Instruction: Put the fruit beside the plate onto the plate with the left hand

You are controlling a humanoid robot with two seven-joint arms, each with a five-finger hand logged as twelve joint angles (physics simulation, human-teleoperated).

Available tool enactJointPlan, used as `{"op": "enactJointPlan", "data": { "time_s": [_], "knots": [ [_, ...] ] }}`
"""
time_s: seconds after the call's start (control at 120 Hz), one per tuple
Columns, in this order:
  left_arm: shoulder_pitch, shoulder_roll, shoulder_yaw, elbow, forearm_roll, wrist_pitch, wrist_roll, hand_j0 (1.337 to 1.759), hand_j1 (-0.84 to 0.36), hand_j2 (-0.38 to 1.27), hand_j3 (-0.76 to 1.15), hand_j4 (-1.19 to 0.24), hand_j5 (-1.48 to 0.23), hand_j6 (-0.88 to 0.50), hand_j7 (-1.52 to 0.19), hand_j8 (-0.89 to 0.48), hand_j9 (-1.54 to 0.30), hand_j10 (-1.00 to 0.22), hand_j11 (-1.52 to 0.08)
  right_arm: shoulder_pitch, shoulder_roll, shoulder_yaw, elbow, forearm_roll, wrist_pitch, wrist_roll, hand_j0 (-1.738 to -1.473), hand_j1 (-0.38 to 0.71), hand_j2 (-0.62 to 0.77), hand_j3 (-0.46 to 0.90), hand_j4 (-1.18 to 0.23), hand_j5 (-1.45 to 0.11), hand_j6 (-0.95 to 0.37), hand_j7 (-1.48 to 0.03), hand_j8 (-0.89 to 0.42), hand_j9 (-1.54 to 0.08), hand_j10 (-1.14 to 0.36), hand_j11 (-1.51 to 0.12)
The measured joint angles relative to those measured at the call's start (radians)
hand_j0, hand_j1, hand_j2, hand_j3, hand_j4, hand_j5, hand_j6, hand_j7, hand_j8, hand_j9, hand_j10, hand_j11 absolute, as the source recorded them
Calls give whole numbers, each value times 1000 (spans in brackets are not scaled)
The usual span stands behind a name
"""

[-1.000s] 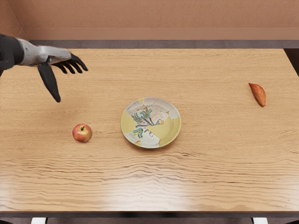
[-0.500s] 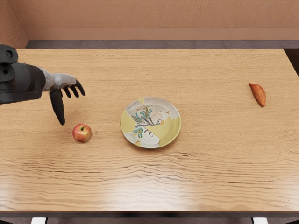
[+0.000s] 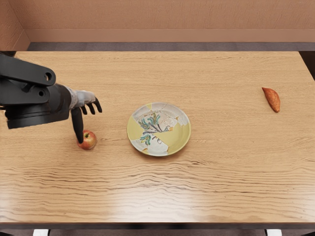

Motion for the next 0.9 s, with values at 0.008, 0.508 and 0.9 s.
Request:
{"op": "enactJointPlan", "data": {
  "time_s": [0.008, 0.508, 0.9],
  "knots": [
    [1, -5, 1, 0, 0, 5, 1, 1658, 0, 59, 0, -292, -378, -292, -378, -292, -378, -292, -378, 0, 0, 0, 0, 0, 0, 0, -1658, -306, -7, 0, -36, -46, -36, -46, -36, -46, -36, -46],
    [65, -130, 56, -9, 93, 204, 43, 1658, 7, 58, 0, -286, -371, -286, -371, -286, -371, -286, -371, 0, 0, 0, 1, 0, 0, 0, -1658, -307, -7, 0, -36, -46, -36, -46, -36, -46, -36, -46],
    [109, -181, 80, -10, 141, 236, 97, 1658, 44, 51, 0, -255, -331, -255, -331, -255, -331, -255, -331, 0, 0, 0, 0, 0, 0, 0, -1658, -306, -7, 0, -36, -46, -36, -46, -36, -46, -36, -46]
  ]
}}
